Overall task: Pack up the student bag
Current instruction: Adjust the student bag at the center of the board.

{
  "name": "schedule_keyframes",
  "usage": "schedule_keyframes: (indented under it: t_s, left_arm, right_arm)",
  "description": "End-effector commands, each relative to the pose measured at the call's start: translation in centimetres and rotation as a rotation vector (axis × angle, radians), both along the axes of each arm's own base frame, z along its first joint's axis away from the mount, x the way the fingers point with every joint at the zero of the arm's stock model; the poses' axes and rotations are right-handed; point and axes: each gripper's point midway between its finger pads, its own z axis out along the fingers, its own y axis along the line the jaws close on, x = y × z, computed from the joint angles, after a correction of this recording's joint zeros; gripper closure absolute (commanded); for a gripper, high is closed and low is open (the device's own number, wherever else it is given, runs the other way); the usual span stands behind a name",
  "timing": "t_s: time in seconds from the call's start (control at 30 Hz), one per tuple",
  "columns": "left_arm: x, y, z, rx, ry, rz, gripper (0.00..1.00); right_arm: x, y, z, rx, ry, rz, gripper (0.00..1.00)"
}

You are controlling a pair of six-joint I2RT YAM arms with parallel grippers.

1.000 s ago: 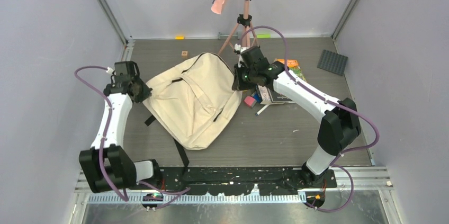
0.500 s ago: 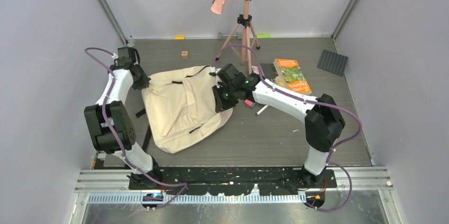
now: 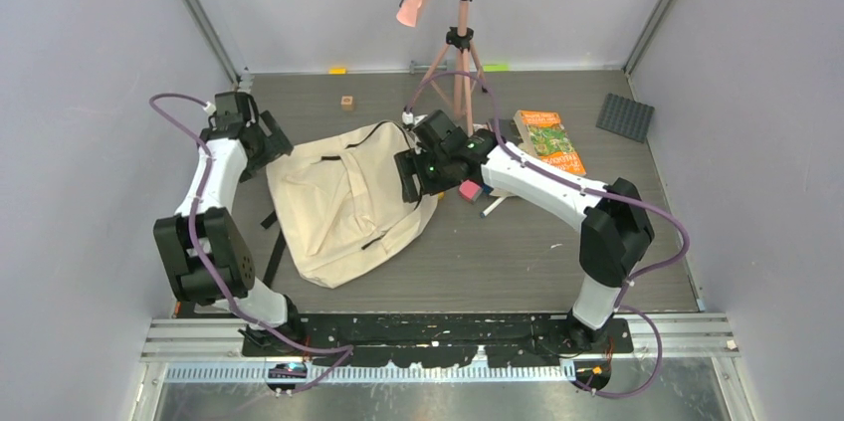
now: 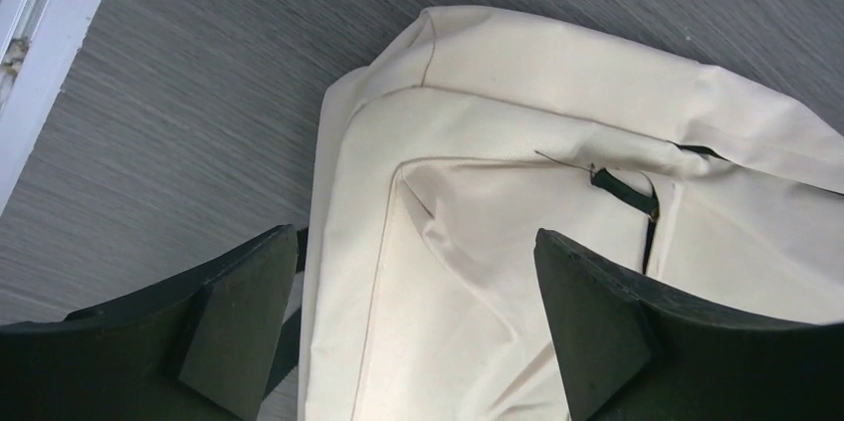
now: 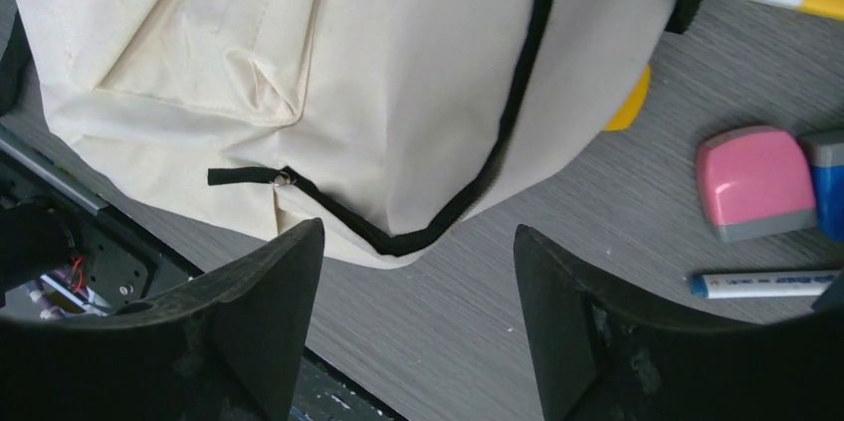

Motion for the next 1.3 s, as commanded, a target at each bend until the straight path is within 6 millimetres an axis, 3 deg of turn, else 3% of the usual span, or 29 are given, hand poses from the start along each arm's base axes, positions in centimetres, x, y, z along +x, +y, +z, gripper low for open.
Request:
schedule_keyframes:
  t_s: [0.0,0.17,0.27,0.3,0.33,0.43,0.47,0.5,0.7,0.83,0.93,0.97,1.07,1.2,1.27]
  left_arm:
    - [-2.4,-0.6,2.6,-0.022,-0.044,0.037,0.08]
    - [-6.1,-3.1,1.5,-0.145,-0.02,0.066,0.07]
    - [-8.8,-5.4,0.0,-0.265,-0.014,0.091,0.07]
    - [-9.6,-6.1,-0.6,-0.3,-0.01,0.099,0.07]
    - [-10.5,-6.5,-1.2,-0.318,-0.008,0.116,0.07]
    - [-12.6,-6.3,-2.4,-0.296,0.01,0.159,0.07]
    - [-13.2,-5.9,-2.5,-0.272,0.024,0.172,0.07]
    - [-13.7,-5.5,-2.6,-0.248,0.036,0.184,0.07]
    - [-14.6,-5.1,-4.3,-0.227,0.104,0.207,0.08]
    - [-14.4,-5.3,-5.9,-0.243,0.128,0.204,0.16]
    - [-13.9,-5.4,-6.7,-0.255,0.137,0.199,0.27]
    - [-13.7,-5.4,-7.0,-0.257,0.136,0.199,0.33]
    - [-13.0,-5.2,-7.6,-0.251,0.129,0.189,0.55]
    - [-12.2,-4.7,-7.9,-0.224,0.118,0.173,0.92]
    - [-11.5,-4.4,-7.9,-0.207,0.107,0.156,1.0]
  right_arm:
    - [1.7,-1.2,4.4,0.045,-0.086,-0.063,0.24]
    - [3.5,-1.4,4.5,0.042,-0.093,-0.088,0.23]
    - [5.1,-1.2,3.5,0.026,-0.077,-0.091,0.3]
    - [5.6,-0.8,4.0,0.029,-0.09,-0.075,0.31]
    - [5.9,-0.6,3.1,0.01,-0.075,-0.067,0.31]
    - [6.9,0.7,3.3,0.022,-0.079,-0.034,0.3]
    - [7.1,1.1,2.3,0.012,-0.06,-0.028,0.3]
    - [7.4,1.7,2.7,0.026,-0.062,-0.018,0.29]
    - [8.6,3.2,0.1,0.009,-0.018,-0.002,0.3]
    - [8.9,3.7,-0.3,0.01,-0.01,0.005,0.39]
    - [8.7,3.9,-0.3,0.015,-0.002,0.01,0.58]
    - [8.6,3.8,-0.2,0.015,0.003,0.009,0.7]
    - [8.2,3.5,0.1,0.013,0.006,0.01,0.92]
    - [7.2,3.0,1.3,0.017,0.004,0.013,0.99]
    - [6.4,2.6,1.8,0.02,0.007,0.013,0.99]
